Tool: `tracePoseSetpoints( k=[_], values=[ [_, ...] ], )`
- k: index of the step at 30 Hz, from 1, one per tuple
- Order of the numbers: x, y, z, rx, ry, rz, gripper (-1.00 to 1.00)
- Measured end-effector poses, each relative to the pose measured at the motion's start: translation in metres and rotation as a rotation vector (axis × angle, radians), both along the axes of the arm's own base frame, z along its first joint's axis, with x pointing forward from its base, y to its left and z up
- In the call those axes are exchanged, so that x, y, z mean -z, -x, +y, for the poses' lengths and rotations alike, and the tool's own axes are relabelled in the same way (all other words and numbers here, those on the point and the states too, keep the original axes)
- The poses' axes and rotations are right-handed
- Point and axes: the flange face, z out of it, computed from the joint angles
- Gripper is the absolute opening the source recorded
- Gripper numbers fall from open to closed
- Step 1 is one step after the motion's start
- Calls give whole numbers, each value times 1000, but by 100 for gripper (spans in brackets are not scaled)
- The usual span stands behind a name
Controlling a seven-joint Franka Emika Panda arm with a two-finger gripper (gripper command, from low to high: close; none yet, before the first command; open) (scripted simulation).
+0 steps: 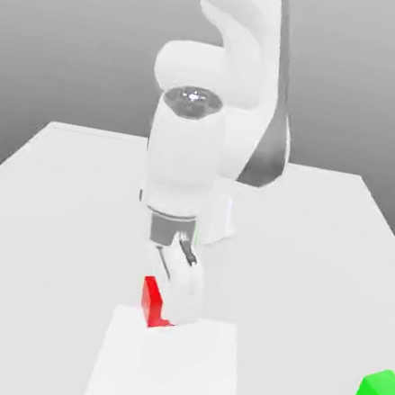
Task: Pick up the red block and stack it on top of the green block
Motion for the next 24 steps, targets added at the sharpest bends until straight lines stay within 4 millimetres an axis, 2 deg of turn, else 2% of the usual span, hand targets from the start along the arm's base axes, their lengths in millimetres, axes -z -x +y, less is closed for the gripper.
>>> tracePoseSetpoints(
  k=[1,2,3,10,13,17,19,21,22,24],
  values=[
    [-2,-6,21,-68,-3,0,-100],
    [-4,-11,56,-172,-5,0,-100],
    [-6,-15,82,-252,-7,1,-100],
    [-19,-33,190,-612,-12,1,-100],
    [-24,-32,240,-766,-7,0,-100],
    [-30,-19,308,-971,3,-4,-100],
    [-14,-18,320,-1004,6,-7,-100],
    [12,-17,323,-1013,7,-8,-100],
    [25,-16,323,-1015,7,-7,100],
    [25,-16,323,-1015,7,-7,100]
  ],
)
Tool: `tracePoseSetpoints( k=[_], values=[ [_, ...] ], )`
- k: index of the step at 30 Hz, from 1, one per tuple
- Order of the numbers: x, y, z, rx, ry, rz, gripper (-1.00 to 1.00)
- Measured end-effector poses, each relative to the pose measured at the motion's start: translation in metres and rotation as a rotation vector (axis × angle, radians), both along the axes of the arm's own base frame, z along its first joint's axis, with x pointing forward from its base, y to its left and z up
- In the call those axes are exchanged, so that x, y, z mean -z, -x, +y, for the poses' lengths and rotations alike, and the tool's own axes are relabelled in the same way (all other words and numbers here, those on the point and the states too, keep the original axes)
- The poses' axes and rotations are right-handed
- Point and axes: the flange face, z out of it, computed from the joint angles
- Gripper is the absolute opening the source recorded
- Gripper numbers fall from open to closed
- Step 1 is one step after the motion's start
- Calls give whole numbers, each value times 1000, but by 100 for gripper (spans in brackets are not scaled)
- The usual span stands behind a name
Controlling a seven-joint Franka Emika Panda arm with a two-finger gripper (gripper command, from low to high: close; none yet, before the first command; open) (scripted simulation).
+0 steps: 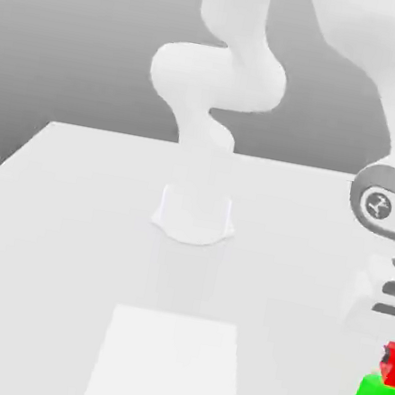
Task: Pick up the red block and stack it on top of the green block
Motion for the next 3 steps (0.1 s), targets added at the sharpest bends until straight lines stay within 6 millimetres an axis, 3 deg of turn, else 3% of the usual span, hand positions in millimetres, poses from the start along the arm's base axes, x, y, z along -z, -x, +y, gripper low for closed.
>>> tracePoseSetpoints(
  k=[3],
  values=[
    [0,0,0,0,0,0,100]
  ],
)
